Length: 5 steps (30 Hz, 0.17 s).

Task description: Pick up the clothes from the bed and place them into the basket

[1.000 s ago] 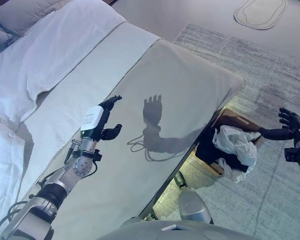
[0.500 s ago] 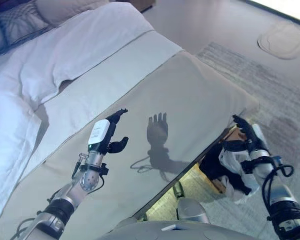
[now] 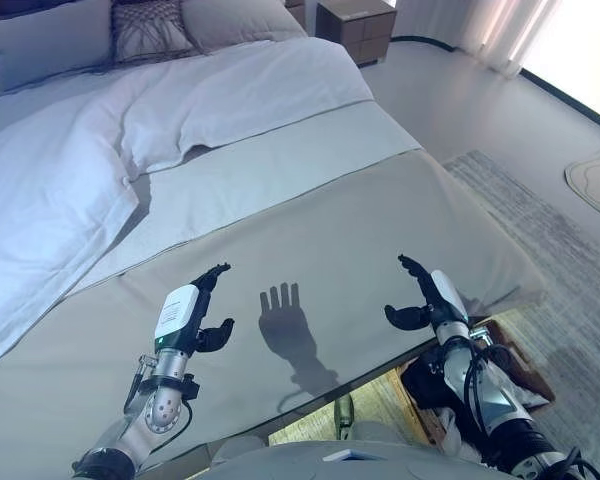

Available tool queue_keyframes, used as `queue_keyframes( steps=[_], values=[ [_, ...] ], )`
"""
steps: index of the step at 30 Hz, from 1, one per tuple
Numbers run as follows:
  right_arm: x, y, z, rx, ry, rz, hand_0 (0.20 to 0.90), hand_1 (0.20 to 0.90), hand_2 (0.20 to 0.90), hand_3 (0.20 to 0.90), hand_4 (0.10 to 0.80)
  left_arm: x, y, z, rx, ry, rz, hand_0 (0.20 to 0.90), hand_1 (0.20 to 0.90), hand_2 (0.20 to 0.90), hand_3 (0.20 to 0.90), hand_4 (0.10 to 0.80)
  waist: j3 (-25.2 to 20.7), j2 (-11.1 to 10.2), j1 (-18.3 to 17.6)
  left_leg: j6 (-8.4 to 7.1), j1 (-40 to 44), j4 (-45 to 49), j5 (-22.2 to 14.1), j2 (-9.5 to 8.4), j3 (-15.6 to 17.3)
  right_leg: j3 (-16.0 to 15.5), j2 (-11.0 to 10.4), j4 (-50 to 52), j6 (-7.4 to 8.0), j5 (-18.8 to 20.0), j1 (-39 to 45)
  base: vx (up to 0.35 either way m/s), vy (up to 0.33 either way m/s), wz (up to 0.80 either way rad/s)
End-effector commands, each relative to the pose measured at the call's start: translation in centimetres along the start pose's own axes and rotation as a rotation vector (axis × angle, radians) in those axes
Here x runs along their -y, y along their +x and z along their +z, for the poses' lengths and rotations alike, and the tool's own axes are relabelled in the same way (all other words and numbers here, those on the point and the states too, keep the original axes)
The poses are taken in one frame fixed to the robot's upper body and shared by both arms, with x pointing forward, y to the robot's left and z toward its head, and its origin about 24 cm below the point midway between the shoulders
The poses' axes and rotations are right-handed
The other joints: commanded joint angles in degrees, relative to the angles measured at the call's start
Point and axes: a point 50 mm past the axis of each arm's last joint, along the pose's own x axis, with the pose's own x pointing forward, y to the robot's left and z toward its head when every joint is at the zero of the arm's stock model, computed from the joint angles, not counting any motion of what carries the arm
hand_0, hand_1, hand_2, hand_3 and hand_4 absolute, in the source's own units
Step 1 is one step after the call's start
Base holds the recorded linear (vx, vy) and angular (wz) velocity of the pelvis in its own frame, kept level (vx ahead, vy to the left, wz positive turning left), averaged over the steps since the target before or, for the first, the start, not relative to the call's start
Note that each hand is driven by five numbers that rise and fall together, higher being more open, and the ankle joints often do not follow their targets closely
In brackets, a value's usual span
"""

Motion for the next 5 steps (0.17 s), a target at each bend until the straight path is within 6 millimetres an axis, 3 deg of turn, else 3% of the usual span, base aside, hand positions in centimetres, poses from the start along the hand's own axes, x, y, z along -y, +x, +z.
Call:
queue_keyframes(
  steps=[1, 5],
  values=[
    [1.44, 1.19, 2.74, 0.15, -0.016, -0.053, 0.9, 0.9, 0.9, 0.9, 0.8, -2.78, 2.42, 1.04, 0.075, -0.041, 0.148, 0.9, 0.9, 0.9, 0.9, 0.8, -2.32, -0.45, 1.57, 0.59, -0.89, 1.28, -2.3, -1.01, -0.86, 0.3, -0.12, 4.1, 0.87, -5.01, 1.43, 0.038, 0.018, 0.17],
    [0.83, 0.96, 2.58, 0.14, -0.001, -0.019, 0.9, 0.9, 0.9, 0.9, 0.8, -2.47, 1.81, 0.41, 0.027, -0.072, 0.12, 0.9, 0.9, 0.9, 0.9, 0.8, -2.25, -0.49, 2.8, 0.51, -1.03, 1.22, -1.93, -1.17, -2.06, -1.14, -0.36, 4.15, 0.84, -5.38, 2.28, 0.02, 0.014, 0.22]
  ],
)
